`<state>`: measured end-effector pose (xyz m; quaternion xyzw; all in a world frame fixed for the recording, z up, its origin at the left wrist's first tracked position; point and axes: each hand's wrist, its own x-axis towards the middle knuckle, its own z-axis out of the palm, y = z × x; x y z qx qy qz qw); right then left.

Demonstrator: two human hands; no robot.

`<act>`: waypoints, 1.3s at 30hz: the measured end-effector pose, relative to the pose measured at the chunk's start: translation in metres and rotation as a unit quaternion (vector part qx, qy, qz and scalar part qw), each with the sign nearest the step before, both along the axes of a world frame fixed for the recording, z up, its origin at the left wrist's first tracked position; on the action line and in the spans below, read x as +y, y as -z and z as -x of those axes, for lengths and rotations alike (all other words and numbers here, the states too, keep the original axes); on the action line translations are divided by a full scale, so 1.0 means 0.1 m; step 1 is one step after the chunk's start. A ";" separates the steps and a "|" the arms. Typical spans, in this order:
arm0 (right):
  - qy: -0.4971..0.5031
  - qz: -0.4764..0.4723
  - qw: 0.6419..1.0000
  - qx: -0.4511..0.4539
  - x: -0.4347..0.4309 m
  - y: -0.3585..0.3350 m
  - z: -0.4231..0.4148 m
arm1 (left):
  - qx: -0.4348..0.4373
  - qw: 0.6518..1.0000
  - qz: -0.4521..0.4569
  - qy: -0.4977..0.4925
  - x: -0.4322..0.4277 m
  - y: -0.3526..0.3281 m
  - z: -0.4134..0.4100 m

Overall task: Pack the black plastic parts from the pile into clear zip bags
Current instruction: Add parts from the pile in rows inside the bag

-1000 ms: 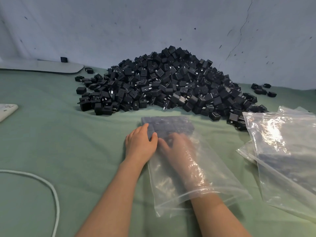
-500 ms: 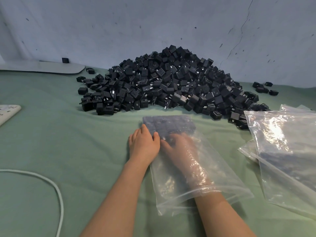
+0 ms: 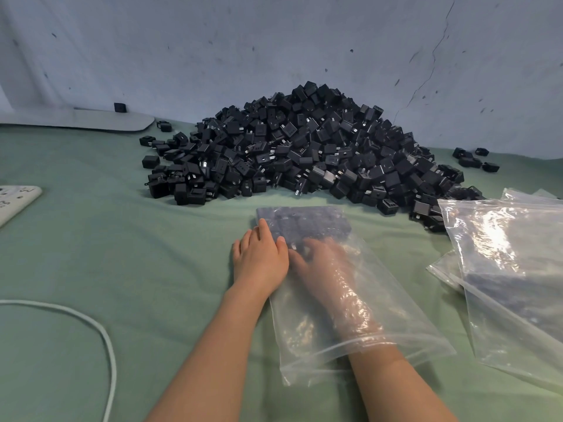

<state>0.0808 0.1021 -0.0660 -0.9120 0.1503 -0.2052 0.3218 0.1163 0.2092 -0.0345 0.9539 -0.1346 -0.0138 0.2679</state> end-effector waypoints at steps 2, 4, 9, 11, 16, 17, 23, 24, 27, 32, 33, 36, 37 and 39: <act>-0.001 0.016 1.000 0.010 0.00 -0.02 0.00 | -0.003 1.000 -0.001 0.003 0.00 0.00 0.00; 0.006 0.037 0.999 0.016 -0.01 -0.04 0.01 | -0.005 1.000 -0.003 0.004 0.00 0.00 0.00; 0.008 0.027 0.999 0.022 0.03 -0.06 0.04 | -0.010 1.000 -0.006 0.008 0.00 0.00 -0.01; 0.022 0.048 0.998 0.035 0.03 -0.09 0.06 | -0.010 1.000 -0.006 0.009 0.00 0.00 -0.01; 0.028 0.048 0.997 0.055 0.04 -0.14 0.09 | -0.012 1.000 -0.002 0.010 0.01 0.00 0.00; 0.030 0.050 0.997 0.060 0.05 -0.15 0.09 | -0.012 1.000 -0.001 0.010 0.01 0.00 0.00; 0.025 0.043 0.997 0.062 0.07 -0.16 0.09 | -0.014 1.000 -0.003 0.013 0.01 0.00 0.01; 0.027 0.045 0.997 0.063 0.07 -0.16 0.09 | -0.014 1.000 -0.003 0.014 0.01 0.00 0.01; 0.034 0.051 0.996 0.062 0.06 -0.18 0.10 | -0.014 1.000 -0.002 0.013 0.02 -0.01 0.01; 0.031 0.065 0.996 0.059 0.07 -0.20 0.13 | -0.020 1.000 -0.001 0.010 0.01 -0.01 0.01; 0.031 0.067 0.995 0.061 0.07 -0.20 0.13 | -0.020 1.000 -0.001 0.010 0.01 -0.01 0.01; 0.030 0.066 0.995 0.073 0.08 -0.21 0.13 | -0.019 1.000 0.002 0.009 0.02 -0.01 0.02; 0.029 0.066 0.995 0.074 0.08 -0.21 0.13 | -0.018 1.000 0.003 0.010 0.02 -0.01 0.02; 0.027 0.065 0.995 0.076 0.09 -0.22 0.14 | -0.015 1.000 0.003 0.011 0.02 -0.01 0.01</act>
